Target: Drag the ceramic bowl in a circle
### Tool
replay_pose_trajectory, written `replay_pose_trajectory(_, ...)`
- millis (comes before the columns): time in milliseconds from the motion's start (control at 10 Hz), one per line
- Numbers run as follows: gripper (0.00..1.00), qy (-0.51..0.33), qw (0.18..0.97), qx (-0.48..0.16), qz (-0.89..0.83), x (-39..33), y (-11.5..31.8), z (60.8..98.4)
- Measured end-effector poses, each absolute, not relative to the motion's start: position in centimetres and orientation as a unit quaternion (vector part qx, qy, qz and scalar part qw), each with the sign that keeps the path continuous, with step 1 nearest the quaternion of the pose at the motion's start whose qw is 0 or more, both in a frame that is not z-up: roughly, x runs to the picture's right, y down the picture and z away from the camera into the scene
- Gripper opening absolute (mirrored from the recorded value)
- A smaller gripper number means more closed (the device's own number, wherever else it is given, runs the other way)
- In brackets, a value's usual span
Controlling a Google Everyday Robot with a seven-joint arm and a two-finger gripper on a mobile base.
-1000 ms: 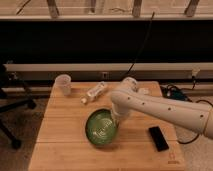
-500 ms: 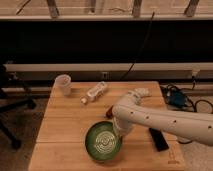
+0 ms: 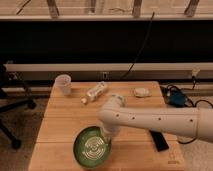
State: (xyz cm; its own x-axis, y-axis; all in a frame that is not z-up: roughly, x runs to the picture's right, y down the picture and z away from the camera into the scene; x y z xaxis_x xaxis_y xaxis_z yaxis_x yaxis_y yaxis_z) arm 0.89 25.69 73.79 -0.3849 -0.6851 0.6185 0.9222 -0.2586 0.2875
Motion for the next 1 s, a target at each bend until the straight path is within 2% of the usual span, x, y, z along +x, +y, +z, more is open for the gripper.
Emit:
replay_pose_trajectory(500,0.00,-0.317,0.466,-0.161,-0.810,-4.8,24.0,74.7)
replay_pose_trajectory(1000,0.00,-0.313,0.413,-0.146,-0.843,-10.5,21.0,77.2)
